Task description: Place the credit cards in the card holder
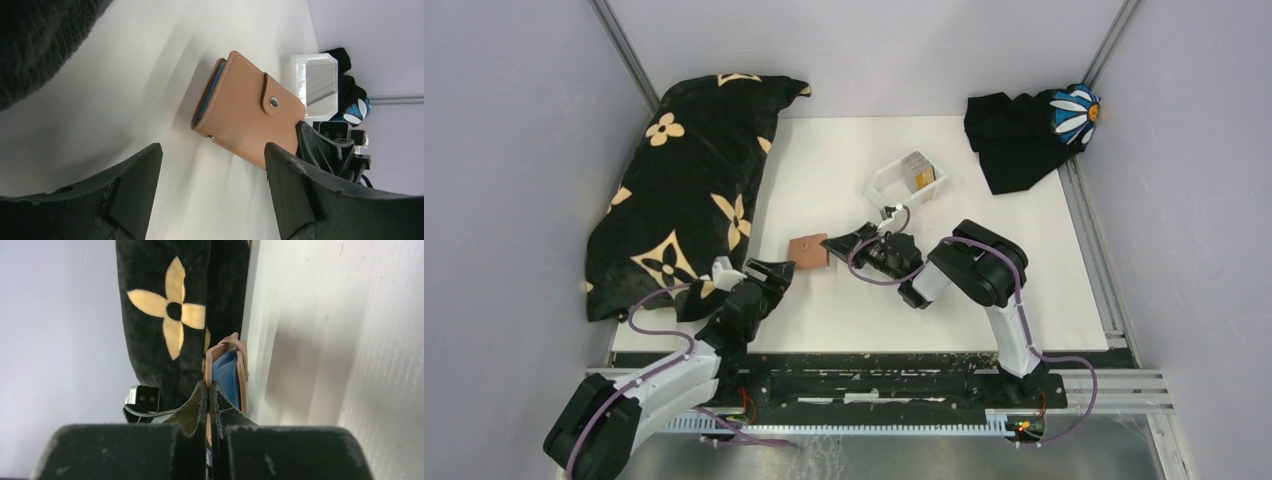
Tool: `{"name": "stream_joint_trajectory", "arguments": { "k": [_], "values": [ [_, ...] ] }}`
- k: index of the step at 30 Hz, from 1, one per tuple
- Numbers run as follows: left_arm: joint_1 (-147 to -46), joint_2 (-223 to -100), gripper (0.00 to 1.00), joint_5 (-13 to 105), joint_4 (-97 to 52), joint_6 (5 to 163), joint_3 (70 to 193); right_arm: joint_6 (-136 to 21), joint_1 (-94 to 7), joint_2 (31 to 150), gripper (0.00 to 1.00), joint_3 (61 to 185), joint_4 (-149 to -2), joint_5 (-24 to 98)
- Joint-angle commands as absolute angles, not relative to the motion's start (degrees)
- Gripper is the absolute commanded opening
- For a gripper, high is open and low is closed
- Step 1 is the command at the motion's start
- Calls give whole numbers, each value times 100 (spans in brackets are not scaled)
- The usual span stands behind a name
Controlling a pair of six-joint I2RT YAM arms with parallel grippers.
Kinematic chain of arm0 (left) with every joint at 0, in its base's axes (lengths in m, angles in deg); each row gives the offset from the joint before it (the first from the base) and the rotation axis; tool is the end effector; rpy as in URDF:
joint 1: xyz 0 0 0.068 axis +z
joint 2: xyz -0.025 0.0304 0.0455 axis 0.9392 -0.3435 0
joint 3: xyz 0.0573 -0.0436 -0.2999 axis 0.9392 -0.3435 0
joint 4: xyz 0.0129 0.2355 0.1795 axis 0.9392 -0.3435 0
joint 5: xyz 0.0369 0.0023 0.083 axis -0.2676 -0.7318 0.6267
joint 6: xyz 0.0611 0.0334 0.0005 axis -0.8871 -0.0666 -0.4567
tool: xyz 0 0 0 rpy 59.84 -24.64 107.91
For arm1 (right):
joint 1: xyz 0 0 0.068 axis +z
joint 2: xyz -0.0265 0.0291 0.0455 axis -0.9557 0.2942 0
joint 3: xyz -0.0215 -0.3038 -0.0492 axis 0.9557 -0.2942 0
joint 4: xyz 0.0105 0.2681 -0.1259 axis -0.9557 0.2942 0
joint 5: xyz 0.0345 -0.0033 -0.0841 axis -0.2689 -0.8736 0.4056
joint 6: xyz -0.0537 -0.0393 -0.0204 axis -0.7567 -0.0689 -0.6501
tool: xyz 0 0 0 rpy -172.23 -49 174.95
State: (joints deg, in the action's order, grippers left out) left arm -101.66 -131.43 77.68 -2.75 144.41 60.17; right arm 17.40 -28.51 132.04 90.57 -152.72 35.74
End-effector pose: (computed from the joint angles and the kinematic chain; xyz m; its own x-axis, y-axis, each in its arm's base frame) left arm 0.1545 -0.0690 0.1231 -0.2641 -0.8598 -0.4369 -0.2598 0.4997 -0.8263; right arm 0.2962 0.3020 0.0946 -0.7984 0.5869 -0.1346 -0.0807 0.1171 0.9898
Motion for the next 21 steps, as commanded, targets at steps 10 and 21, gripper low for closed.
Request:
{"name": "stream_joint_trajectory", "arguments": {
  "k": [10, 21],
  "values": [
    [-10326, -14249, 78, 8301, 1036, 14937, 6347, 2378, -2800, 12746, 1, 9134, -15860, 3649],
    [-10375, -14379, 72, 8661, 1445, 14939, 6440, 2592, -2760, 12764, 1, 9115, -15863, 3665]
  ]
}}
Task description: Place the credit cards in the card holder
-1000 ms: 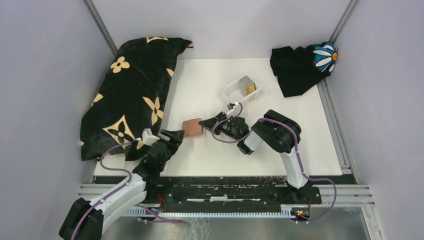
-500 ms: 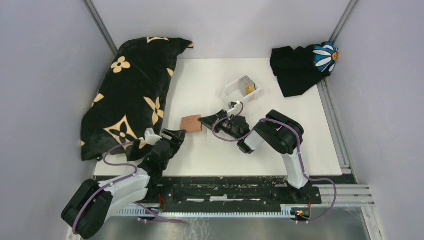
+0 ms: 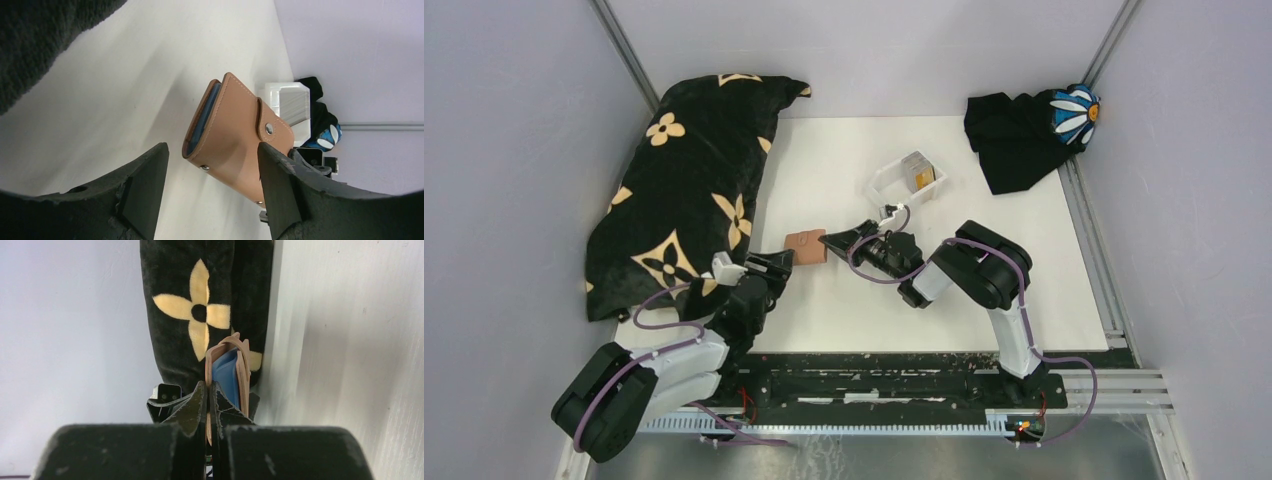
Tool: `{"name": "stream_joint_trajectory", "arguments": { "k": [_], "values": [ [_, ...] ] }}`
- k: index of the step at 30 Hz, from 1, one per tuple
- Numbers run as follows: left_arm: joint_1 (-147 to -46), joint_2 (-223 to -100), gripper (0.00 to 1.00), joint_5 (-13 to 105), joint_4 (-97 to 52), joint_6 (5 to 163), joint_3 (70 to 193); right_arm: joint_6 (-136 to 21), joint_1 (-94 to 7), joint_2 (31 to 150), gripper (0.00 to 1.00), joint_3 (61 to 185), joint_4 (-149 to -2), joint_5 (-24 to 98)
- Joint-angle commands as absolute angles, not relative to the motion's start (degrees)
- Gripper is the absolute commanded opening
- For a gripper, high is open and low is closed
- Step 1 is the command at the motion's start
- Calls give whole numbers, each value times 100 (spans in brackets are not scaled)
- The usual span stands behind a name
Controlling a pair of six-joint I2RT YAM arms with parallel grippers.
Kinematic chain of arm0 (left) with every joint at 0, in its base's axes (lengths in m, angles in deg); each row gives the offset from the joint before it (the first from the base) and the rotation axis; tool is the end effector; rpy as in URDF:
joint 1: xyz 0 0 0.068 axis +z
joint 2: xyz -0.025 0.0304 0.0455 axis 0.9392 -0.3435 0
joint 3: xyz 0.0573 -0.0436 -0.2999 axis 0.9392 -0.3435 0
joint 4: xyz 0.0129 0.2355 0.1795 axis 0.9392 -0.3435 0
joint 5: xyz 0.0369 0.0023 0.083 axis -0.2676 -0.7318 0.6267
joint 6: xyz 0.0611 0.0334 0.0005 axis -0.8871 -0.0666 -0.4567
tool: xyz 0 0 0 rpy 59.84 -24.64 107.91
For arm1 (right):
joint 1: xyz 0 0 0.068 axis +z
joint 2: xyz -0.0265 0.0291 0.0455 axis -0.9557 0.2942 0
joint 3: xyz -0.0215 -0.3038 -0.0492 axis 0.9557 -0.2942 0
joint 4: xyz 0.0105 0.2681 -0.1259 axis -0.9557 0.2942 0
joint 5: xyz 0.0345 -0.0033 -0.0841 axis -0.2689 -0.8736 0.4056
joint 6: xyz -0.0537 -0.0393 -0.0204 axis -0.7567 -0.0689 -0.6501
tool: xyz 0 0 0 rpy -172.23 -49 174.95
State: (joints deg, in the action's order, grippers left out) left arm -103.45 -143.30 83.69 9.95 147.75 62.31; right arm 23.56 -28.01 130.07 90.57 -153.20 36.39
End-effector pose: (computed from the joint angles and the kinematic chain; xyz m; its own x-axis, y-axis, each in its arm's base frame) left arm 0.1708 -0.0796 0.1301 -0.1636 -0.8995 -0.4050 -0.2490 0.4349 -0.8653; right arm 0.2943 0.3045 0.1096 -0.7999 0.5991 -0.0343 -0.0251 0.0237 0.9994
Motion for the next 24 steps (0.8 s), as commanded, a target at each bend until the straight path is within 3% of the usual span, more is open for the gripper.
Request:
{"name": "stream_joint_trajectory", "arguments": {
  "k": [1, 21, 24],
  "values": [
    [-10386, -14410, 71, 8650, 1507, 14944, 6431, 2616, -2756, 12774, 1, 9125, -15864, 3663],
    [-10445, -14643, 50, 8675, 2153, 14949, 6414, 2904, -2687, 12958, 1, 9343, -15864, 3634],
    [-10445, -14629, 40, 8682, 2220, 14866, 6410, 2929, -2684, 13010, 1, 9372, -15868, 3602]
  ]
}}
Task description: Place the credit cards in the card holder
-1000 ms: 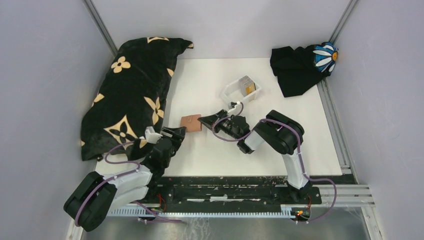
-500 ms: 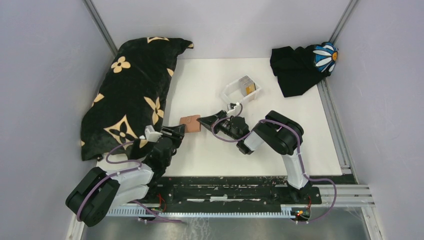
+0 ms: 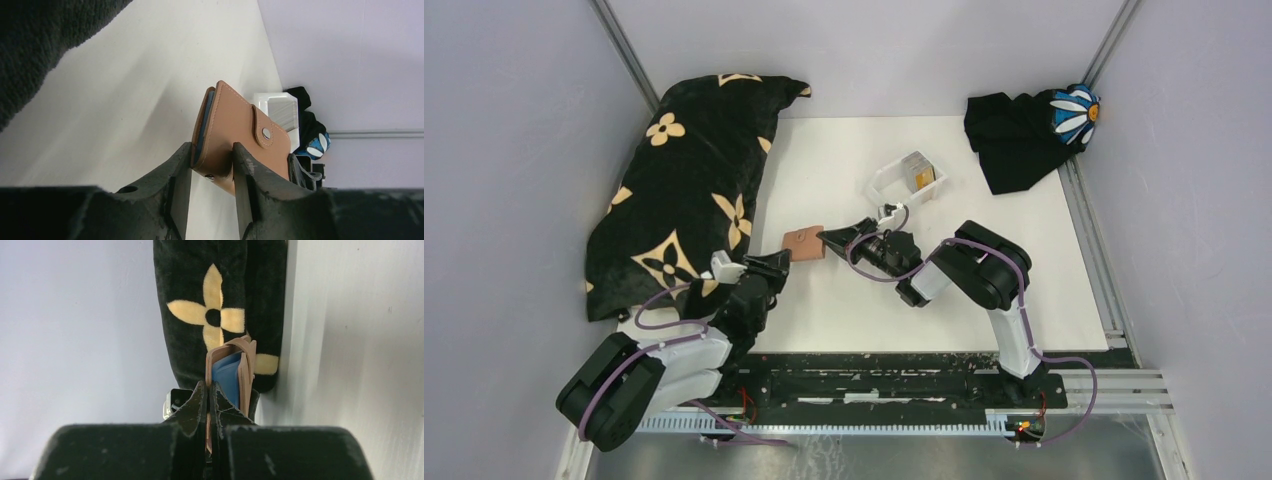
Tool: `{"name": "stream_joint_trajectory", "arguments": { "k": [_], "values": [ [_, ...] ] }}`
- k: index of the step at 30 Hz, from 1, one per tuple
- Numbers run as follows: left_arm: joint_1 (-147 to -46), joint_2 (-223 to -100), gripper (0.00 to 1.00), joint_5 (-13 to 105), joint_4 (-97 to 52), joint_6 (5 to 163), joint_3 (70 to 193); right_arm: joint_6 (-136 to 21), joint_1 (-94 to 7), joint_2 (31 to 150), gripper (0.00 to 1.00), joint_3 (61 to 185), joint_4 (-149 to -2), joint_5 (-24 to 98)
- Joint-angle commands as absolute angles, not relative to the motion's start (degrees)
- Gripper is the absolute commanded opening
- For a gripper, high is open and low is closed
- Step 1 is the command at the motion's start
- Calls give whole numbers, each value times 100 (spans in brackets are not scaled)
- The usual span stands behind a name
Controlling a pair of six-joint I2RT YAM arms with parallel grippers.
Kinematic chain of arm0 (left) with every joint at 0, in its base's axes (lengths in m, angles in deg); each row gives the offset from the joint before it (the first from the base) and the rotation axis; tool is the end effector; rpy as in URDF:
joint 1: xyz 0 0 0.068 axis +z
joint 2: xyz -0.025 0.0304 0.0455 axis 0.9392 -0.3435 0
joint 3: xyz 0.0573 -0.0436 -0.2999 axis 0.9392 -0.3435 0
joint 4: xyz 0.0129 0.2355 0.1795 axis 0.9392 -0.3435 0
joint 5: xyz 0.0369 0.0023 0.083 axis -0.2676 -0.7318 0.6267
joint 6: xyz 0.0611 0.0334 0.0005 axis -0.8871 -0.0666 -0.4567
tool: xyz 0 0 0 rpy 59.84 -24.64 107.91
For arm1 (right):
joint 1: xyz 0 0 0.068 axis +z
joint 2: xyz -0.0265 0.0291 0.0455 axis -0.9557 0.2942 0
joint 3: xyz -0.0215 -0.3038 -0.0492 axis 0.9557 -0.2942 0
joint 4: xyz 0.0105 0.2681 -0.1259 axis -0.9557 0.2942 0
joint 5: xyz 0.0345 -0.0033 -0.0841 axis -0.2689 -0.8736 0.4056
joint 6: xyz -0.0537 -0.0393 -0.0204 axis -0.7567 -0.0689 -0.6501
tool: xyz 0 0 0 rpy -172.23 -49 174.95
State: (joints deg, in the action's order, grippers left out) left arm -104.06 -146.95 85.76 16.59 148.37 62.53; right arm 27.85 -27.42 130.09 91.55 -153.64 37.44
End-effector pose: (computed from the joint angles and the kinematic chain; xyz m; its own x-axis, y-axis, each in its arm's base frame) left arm 0.1755 -0.0831 0.1344 -0.1188 -0.9160 -0.3832 -0.2141 0.4005 -0.8910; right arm 0.2951 0.3100 0.1148 -0.7954 0.6049 0.0374 0.0175 -0.0389 0.9991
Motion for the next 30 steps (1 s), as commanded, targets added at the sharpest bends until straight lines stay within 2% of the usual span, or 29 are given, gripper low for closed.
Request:
{"name": "stream_joint_trajectory", "arguments": {
  "k": [1, 5, 6, 13, 22, 30],
  "values": [
    [-10446, -14620, 36, 8682, 2233, 14834, 6423, 2946, -2676, 13024, 1, 9372, -15864, 3591],
    [-10450, -14562, 6, 8680, 2274, 14659, 6438, 2926, -2670, 13062, 1, 9339, -15865, 3558],
    [-10446, -14535, 3, 8817, 2244, 14638, 6442, 2907, -2675, 13069, 1, 9336, -15856, 3535],
    [-10443, -14399, 3, 8943, 2172, 14363, 6442, 2821, -2673, 13178, 2, 9249, -15857, 3431],
    [-10446, -13965, 3, 9056, 1599, 13699, 6543, 1980, -2835, 13195, 33, 8962, -15682, 3199],
    [-10445, -13844, 3, 8797, 1022, 13084, 6762, -6, -2842, 12270, 38, 8829, -13740, 3406]
  ]
}}
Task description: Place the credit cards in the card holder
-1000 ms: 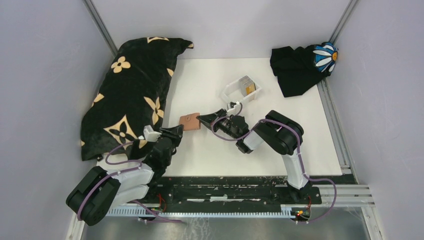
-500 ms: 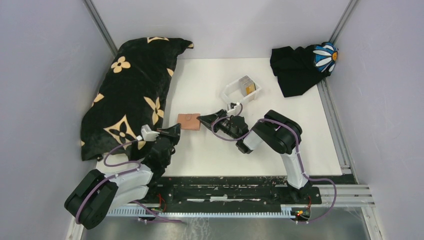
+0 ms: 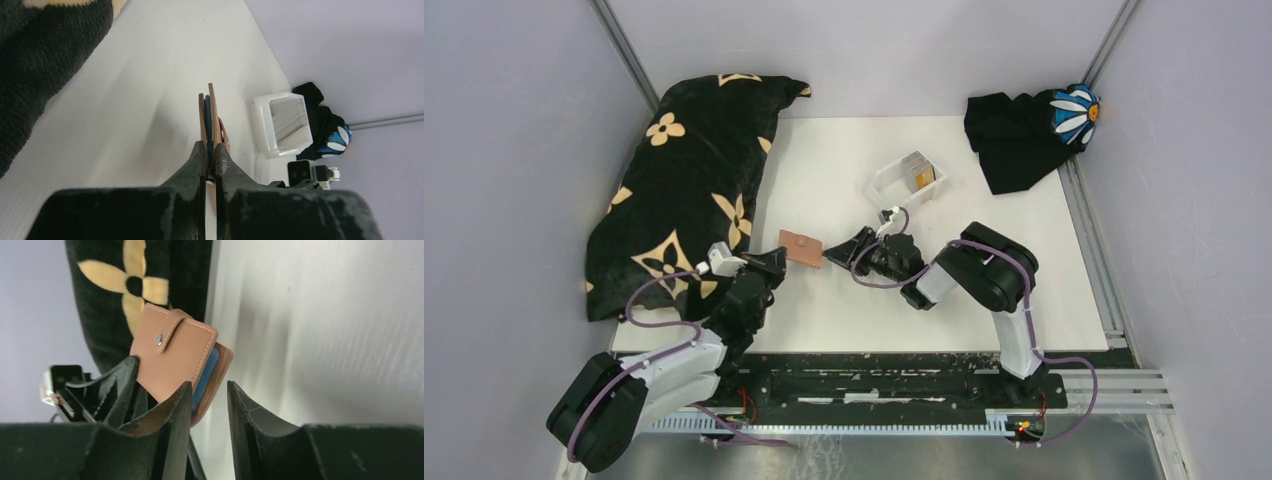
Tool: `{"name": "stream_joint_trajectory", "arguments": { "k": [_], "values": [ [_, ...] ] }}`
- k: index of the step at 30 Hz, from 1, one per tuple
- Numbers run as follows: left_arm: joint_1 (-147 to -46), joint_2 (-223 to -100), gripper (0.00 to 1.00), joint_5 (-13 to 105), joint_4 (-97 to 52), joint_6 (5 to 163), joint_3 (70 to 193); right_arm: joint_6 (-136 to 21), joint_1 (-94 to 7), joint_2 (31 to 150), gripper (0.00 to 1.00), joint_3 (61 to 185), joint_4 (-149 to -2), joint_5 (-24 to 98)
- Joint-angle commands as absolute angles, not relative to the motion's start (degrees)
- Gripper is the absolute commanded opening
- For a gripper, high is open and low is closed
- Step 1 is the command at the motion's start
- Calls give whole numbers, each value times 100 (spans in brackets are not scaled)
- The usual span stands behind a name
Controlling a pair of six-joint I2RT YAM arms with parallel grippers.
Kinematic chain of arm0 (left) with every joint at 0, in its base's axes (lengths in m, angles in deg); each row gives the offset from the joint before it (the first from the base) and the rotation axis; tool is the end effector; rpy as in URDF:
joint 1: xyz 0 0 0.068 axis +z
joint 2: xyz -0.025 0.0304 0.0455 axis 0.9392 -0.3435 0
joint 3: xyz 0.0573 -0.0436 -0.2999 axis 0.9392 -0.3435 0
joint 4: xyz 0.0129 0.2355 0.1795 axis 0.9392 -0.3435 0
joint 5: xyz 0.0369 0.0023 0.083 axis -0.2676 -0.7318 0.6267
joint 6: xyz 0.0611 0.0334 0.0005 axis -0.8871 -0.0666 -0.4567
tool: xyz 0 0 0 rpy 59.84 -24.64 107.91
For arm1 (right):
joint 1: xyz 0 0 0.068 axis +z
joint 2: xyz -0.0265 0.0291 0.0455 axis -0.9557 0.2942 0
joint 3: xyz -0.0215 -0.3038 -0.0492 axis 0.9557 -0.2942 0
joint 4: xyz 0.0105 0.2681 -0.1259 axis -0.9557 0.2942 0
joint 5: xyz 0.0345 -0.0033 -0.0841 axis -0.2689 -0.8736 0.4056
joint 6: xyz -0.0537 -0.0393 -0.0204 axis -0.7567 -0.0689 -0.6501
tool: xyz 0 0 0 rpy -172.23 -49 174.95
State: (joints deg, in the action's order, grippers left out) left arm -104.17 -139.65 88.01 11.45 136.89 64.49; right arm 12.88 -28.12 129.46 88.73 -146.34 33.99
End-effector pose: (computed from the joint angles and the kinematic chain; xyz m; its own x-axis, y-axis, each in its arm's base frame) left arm 0.1760 -0.0816 0.1575 -0.0937 -0.8401 -0.5343 -0.1535 0.5425 -0.8259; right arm 0.2861 0.2984 0.0905 -0.8247 0.5323 -0.1910 -0.0803 0.2241 0.9712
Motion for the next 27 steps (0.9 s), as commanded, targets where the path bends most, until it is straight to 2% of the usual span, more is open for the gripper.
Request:
{"name": "stream_joint_trajectory", "arguments": {
  "k": [1, 8, 12, 19, 27],
  "values": [
    [-10445, -13836, 3, 8745, 962, 13006, 6794, -247, -2842, 12090, 39, 8828, -13496, 3466],
    [-10442, -13818, 3, 8418, 746, 12518, 6956, -2436, -2707, 11150, 41, 9149, -11113, 4057],
    [-10450, -13963, 3, 8175, 713, 12277, 7079, -3592, -2533, 10855, 41, 9426, -10218, 4417],
    [-10454, -14379, 3, 7631, 746, 11866, 7342, -4578, -2159, 10635, 41, 9741, -9574, 4643],
    [-10476, -14738, 3, 7249, 824, 11672, 7470, -4857, -1827, 10570, 41, 9988, -9405, 4895]
  ]
}}
